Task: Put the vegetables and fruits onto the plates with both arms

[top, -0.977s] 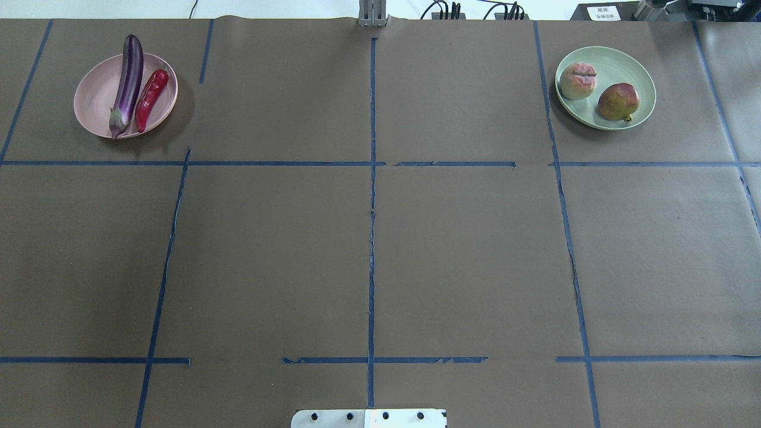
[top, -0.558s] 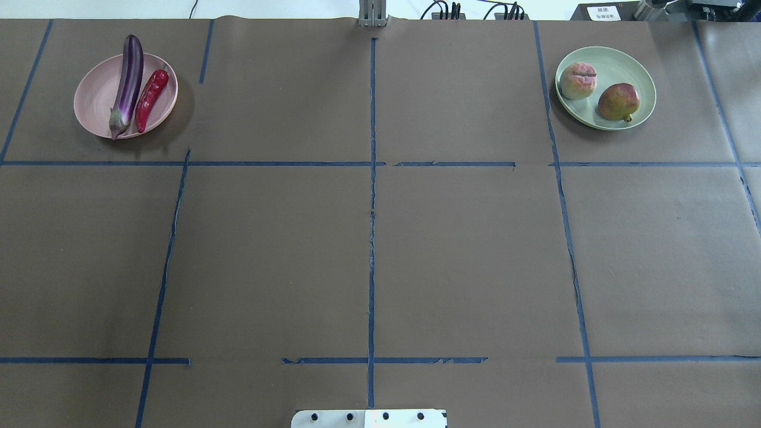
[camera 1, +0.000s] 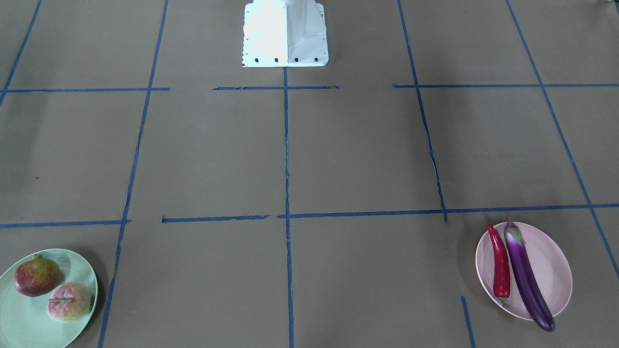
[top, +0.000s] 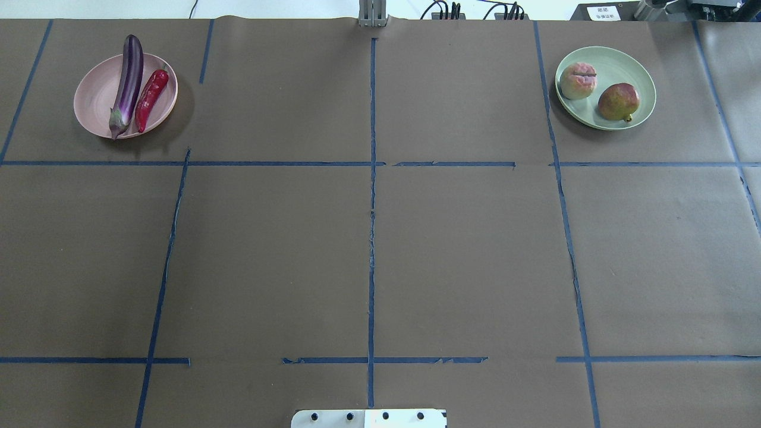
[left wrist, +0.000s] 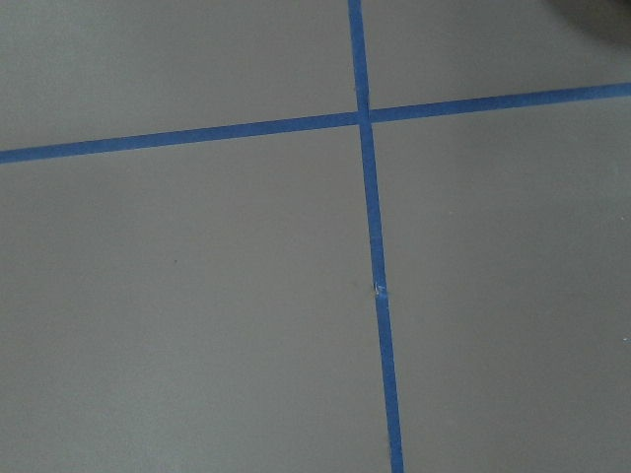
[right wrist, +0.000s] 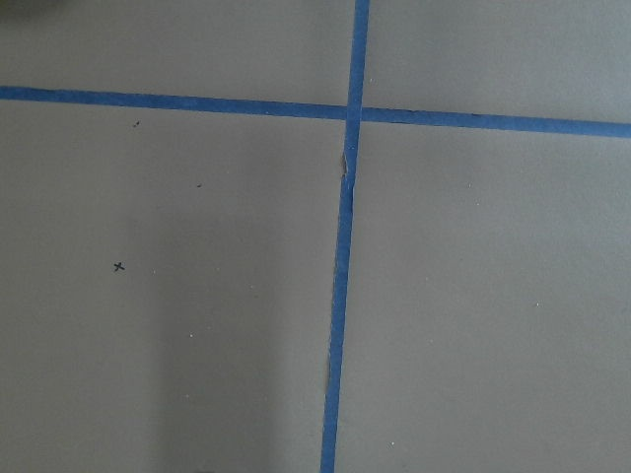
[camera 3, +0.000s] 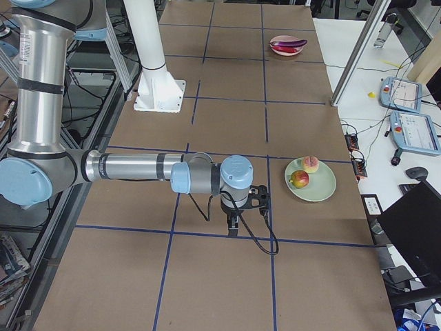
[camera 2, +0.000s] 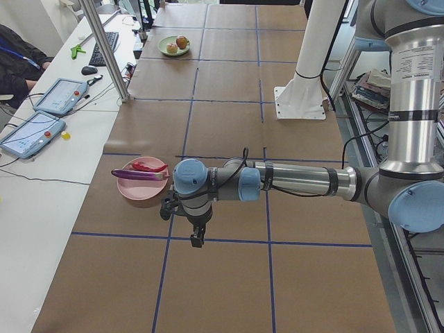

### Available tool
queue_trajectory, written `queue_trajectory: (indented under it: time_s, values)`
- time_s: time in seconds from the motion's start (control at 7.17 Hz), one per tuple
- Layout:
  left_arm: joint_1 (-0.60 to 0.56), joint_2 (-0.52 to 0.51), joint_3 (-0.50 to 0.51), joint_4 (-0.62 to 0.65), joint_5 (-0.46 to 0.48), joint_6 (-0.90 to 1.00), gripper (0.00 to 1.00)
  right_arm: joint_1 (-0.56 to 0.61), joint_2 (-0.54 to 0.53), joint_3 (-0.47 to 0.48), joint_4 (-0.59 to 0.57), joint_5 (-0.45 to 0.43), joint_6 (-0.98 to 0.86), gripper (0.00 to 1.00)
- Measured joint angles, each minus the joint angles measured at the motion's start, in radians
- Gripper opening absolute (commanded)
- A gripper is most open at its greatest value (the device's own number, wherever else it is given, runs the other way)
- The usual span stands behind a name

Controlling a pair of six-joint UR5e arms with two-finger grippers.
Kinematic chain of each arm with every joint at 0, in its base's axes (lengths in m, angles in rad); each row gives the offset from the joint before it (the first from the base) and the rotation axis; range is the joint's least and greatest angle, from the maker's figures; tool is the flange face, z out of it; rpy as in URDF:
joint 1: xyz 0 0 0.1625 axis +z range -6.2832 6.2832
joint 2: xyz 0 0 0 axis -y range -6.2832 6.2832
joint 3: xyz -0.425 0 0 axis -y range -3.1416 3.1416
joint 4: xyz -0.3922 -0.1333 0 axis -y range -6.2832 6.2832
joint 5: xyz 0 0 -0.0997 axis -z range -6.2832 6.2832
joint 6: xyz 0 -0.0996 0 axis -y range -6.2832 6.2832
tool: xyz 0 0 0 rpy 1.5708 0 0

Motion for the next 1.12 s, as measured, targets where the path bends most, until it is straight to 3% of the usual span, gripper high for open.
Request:
queue_trajectory:
  time_s: [1.12]
  values:
    - [0.003, 0.057, -0.043, -0.017, 0.006, 0.004, 1.00, -0.001, -0.001, -0.002, 0.000, 0.002, 0.013, 1.00]
